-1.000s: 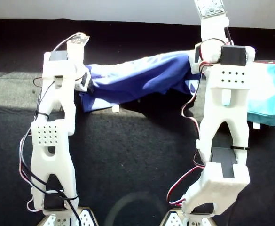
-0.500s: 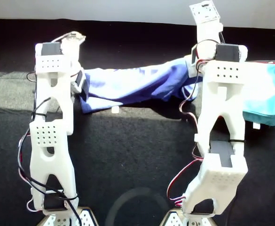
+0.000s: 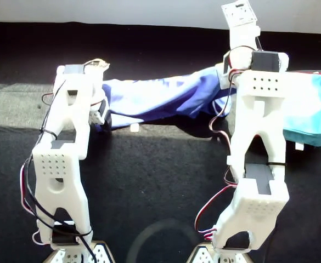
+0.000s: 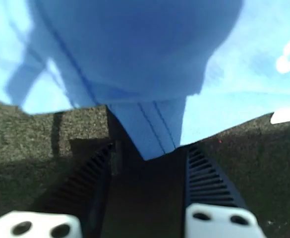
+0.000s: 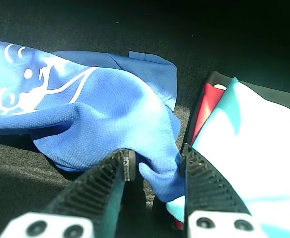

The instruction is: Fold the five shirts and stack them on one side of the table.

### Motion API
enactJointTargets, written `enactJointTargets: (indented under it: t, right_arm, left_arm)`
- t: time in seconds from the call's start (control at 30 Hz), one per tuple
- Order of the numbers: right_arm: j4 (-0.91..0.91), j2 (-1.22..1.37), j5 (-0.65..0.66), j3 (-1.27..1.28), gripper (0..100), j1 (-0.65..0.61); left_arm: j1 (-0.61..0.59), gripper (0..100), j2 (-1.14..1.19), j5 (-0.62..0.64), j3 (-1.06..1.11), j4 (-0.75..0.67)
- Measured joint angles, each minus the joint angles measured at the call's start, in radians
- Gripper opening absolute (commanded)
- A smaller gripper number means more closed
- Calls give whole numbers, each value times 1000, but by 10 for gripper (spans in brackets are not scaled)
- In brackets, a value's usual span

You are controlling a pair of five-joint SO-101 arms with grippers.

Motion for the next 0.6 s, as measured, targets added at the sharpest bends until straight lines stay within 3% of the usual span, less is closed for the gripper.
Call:
enactJointTargets:
  t: [0.37,0.6]
  right_arm:
    - [0,0,0,0,152,0]
    - [0,0,0,0,152,0]
  left_arm:
    - [18,204,-15,32,18,-49]
    - [20,206,-15,132,18,-46]
